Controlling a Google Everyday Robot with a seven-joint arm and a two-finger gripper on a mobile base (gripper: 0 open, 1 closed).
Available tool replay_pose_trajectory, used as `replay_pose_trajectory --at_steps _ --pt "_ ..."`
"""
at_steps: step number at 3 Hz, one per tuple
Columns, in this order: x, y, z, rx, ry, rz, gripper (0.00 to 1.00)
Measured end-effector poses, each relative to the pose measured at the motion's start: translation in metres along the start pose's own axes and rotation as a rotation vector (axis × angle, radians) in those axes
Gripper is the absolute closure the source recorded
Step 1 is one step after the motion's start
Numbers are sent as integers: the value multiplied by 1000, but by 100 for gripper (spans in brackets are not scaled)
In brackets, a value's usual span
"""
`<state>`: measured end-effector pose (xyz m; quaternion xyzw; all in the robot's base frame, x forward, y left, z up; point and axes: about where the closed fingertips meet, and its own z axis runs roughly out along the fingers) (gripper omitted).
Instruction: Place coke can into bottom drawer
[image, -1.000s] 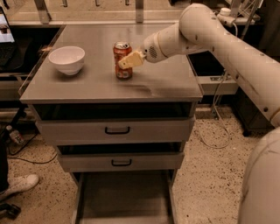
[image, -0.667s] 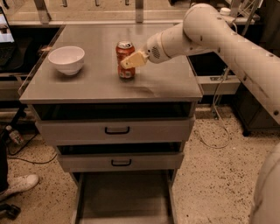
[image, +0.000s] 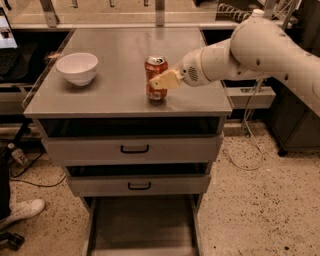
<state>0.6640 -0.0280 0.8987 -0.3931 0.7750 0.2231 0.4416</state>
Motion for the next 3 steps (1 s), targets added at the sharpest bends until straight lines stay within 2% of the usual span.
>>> replay_pose_trajectory --at_steps 1,2,3 --pt "0 0 0 0 0 0 100" --pt "-1 6 -14 16 12 -7 100" --pt "8 26 -48 68 24 36 100"
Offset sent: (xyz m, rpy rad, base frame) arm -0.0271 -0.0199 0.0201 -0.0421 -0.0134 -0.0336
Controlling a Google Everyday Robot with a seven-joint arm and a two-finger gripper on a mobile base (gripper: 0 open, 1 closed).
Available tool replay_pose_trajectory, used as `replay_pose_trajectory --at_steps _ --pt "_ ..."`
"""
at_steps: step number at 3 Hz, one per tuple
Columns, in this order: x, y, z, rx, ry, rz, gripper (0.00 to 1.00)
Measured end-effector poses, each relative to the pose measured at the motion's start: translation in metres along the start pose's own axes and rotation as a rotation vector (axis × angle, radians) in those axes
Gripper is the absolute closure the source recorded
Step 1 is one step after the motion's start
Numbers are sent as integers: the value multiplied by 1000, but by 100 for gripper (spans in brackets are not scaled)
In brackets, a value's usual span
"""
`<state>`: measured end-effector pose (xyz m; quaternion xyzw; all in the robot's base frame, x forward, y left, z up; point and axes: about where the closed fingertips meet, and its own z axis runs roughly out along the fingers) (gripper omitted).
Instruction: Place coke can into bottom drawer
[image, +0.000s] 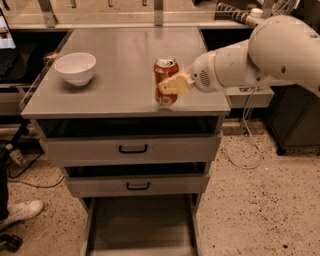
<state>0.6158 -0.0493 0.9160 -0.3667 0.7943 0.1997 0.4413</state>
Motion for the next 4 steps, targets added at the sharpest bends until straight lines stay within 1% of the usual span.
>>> replay_pose_trajectory --at_steps 1,2,3,4 --pt "32 29 -34 44 34 71 100" --pt "61 61 -66 79 49 130 100" --pt "68 61 -70 87 55 144 100" --pt "68 61 -70 87 55 144 100"
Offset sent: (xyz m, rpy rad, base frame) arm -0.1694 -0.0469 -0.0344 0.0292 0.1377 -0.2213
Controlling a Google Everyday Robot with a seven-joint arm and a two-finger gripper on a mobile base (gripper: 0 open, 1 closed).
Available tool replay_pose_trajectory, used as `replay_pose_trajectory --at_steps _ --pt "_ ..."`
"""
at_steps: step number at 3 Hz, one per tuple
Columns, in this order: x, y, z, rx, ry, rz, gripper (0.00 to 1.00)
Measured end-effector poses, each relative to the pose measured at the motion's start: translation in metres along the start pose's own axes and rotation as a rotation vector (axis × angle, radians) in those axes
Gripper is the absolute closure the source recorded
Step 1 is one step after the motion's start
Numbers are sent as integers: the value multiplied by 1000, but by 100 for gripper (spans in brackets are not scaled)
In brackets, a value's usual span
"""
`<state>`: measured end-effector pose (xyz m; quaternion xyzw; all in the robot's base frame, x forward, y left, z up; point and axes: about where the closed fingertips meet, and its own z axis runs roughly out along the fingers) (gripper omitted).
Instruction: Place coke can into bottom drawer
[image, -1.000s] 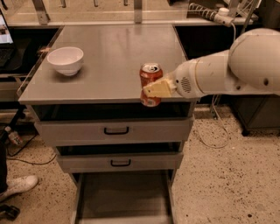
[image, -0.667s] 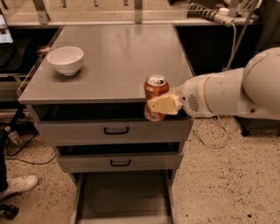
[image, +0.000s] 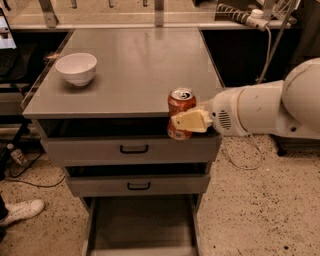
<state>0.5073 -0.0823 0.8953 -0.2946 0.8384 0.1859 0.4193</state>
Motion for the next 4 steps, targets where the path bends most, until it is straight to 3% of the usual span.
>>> replay_pose_trajectory --at_steps 1,3,4 --pt "37 12 -6 20 34 60 100" --pt "156 58 -1 51 148 233 100" --pt "168 62 1 47 167 240 100"
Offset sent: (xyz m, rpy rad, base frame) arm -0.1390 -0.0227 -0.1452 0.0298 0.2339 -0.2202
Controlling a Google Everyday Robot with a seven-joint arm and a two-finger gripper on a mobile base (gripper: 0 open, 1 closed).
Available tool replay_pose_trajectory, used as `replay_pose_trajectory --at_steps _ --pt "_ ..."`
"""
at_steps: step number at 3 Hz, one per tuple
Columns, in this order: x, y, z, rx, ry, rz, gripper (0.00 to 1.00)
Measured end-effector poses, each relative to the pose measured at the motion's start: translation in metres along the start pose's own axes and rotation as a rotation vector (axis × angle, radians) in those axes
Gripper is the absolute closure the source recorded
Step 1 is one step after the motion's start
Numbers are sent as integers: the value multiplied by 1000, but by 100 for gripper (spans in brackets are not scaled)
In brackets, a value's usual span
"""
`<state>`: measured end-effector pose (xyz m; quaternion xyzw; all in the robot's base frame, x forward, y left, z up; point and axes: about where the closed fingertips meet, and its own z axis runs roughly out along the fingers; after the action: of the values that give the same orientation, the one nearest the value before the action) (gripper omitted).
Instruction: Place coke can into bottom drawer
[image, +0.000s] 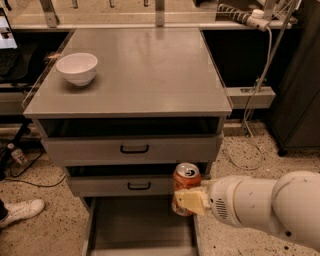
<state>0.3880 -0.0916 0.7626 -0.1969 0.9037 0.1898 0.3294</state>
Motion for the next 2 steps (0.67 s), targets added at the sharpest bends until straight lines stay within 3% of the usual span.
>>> replay_pose_trajectory --at_steps 1,2 --pt "17 3 19 -27 16 37 100" --pt "58 12 68 -72 70 76 100"
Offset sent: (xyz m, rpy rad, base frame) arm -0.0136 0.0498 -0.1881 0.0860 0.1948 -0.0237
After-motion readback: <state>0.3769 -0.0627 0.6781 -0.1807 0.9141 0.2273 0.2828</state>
